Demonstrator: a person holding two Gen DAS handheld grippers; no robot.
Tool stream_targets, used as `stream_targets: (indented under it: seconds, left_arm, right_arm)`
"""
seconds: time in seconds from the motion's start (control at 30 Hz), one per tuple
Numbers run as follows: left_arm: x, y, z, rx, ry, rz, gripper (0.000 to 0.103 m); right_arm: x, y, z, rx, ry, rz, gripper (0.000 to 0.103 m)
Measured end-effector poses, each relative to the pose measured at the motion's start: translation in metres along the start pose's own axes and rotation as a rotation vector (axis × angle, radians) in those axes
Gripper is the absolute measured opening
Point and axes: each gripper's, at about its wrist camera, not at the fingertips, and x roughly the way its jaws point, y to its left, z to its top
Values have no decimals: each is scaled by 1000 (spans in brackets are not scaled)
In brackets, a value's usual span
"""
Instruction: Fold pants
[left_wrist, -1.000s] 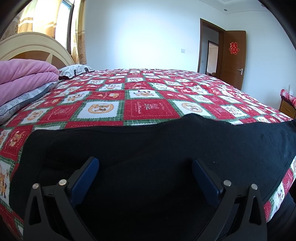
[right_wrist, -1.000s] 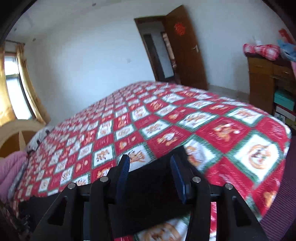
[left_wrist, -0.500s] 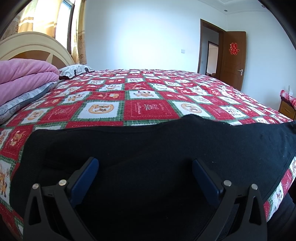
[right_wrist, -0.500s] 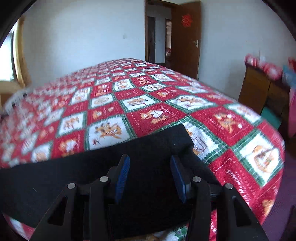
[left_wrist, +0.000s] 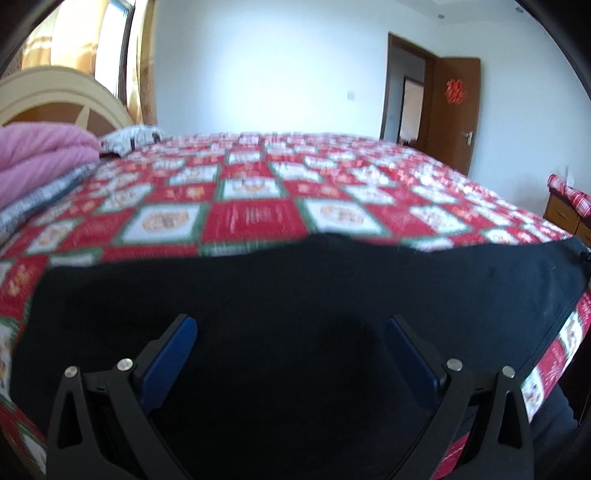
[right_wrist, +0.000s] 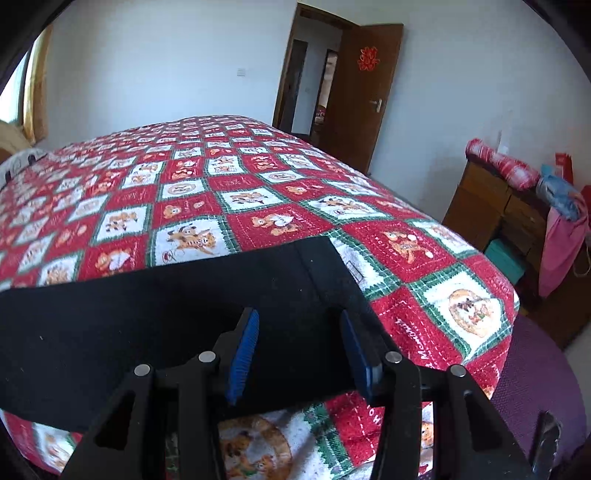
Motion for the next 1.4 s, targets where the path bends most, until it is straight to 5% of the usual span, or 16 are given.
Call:
stream_targets:
  seconds: [0.23,0.4,0.6,0.8,1.1,1.3,1.4]
  left_arm:
    - [-6,-4,-4,22,-9,11,103]
    - [-19,-5,4,-64,-24,-24,103]
    - [-10,-23,-2,-35,27,-67,103]
    - [-12,-28,-8,-3,13,-36,103]
    - [-13,-28,-11,0,6,-26,103]
    - [-14,-26,-12,-4,3,-31,103]
    - [-13,-28,-12,5,5,-23,103]
  right_arm:
    - [-1,0,0,-13,-4,-8,49]
    - [-9,-4,-2,16,-9,-1,49]
    - [-30,-55,-8,301,-42,141,49]
    - [-23,-85,-16,419,-18,111,50]
    - [-13,-99,-28,587,-12,312,49]
    - [-12,-82,-25,502,-5,276,43]
    - [-6,-77,-24,453,3,239,31]
